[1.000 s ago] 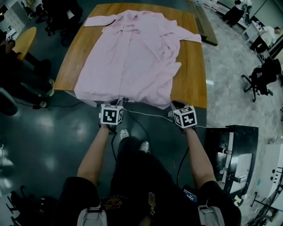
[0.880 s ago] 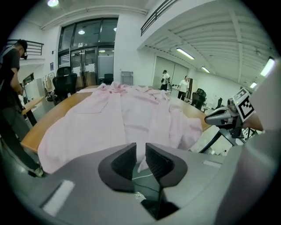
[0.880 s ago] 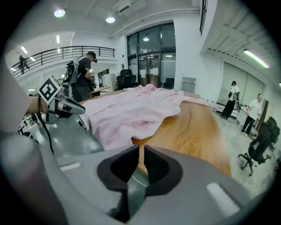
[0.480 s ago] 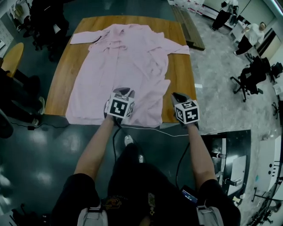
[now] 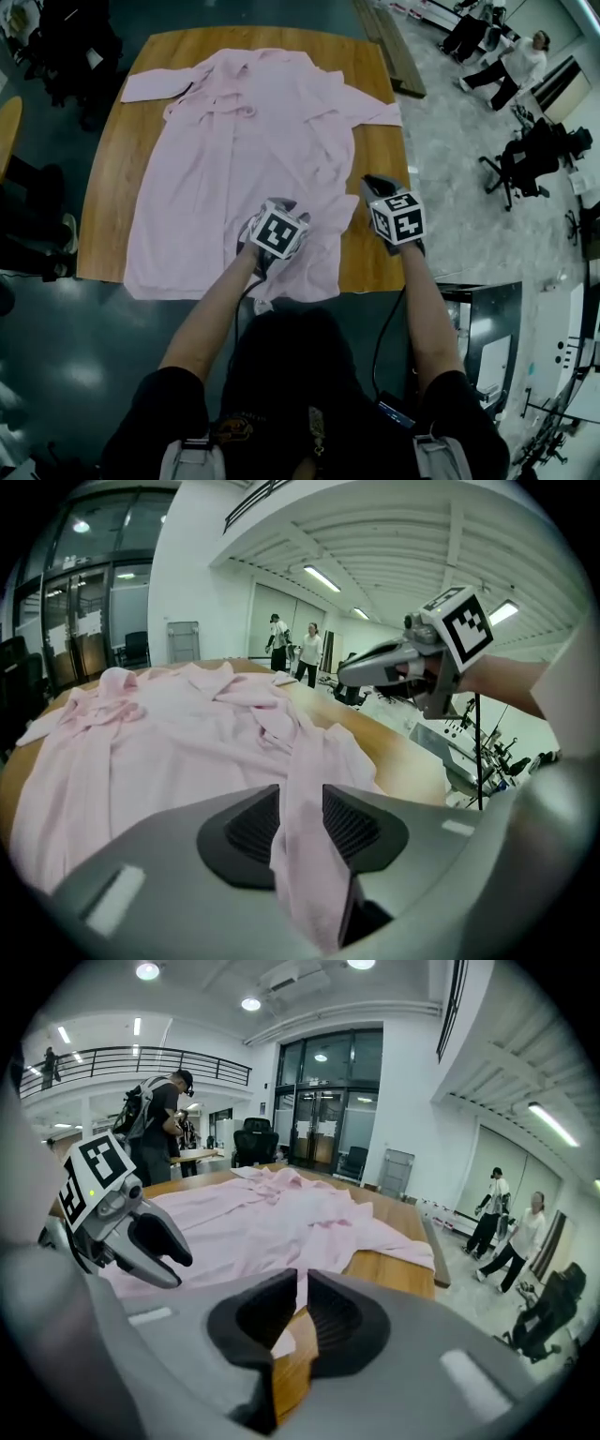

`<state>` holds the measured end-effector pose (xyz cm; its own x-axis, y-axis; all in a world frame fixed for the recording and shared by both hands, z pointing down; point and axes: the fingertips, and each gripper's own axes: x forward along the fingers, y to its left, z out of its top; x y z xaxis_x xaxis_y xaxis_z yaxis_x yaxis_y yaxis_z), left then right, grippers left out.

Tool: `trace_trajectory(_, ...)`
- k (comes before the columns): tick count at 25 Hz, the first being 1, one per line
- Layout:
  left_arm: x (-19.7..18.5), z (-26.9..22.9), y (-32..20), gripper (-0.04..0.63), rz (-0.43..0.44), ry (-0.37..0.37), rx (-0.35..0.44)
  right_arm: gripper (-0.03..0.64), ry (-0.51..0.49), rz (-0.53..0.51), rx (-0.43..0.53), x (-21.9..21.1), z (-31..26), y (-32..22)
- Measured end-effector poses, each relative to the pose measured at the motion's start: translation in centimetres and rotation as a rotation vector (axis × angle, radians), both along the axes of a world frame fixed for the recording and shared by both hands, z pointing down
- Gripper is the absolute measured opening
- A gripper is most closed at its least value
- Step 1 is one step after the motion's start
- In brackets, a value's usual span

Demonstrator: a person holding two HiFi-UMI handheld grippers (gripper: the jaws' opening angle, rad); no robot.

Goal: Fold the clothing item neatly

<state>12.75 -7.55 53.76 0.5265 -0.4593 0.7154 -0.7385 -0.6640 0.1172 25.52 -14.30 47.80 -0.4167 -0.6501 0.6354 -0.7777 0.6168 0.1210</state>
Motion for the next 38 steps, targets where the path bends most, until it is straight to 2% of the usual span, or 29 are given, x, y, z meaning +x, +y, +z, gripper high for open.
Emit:
trace_trajectory(5,1.0,1.9,-1.5,0.163,-0.005,-0.005,-0.046,0.025,0.043,-0.059,-0.022,0.3,1.5,-4.8)
trace_trajectory(10,2.5,3.0,-2.5,0.164,-0.011,-0.03,-0.097,0.03,0.017,-0.098,-0.048,0.9,3.1,-11.1)
trace_trajectory(14,4.1,4.5,-2.7,0.164,0.008,-0.083,-0.161,0.094,-0.027,-0.127,-0.119,1.5,5.4,-15.2)
trace_trajectory(15,4.0,4.8,-2.7,0.151,-0.001,-0.098,-0.179,0.102,-0.047,-0.136,-0.143,1.2,6.2,-16.1)
trace_trajectory(18,3.4,5.0,-2.5,0.02,-0.068,-0.108,-0.21,0.104,-0.128,-0.146,-0.246,0.1,7.9,-17.9)
trace_trajectory(19,3.1,4.7,-2.8,0.017,-0.093,-0.106,-0.203,0.102,-0.165,-0.147,-0.285,-0.2,8.0,-18.3)
trace_trajectory(21,2.2,4.0,-3.4,0.015,-0.132,-0.102,-0.177,0.017,-0.209,-0.168,-0.313,-0.9,7.4,-18.8)
trace_trajectory(26,-0.1,1.6,-3.7,0.014,-0.211,-0.047,-0.125,0.015,-0.223,-0.234,-0.236,-3.7,4.0,-19.6)
trace_trajectory(32,-7.2,-1.2,-3.5,0.014,-0.376,-0.05,-0.06,0.015,-0.281,-0.31,-0.158,-10.6,-0.8,-20.7)
trace_trajectory(38,-13.1,-1.2,-1.4,0.014,-0.487,-0.063,-0.082,0.015,-0.268,-0.401,-0.165,-19.7,-0.5,-20.6)
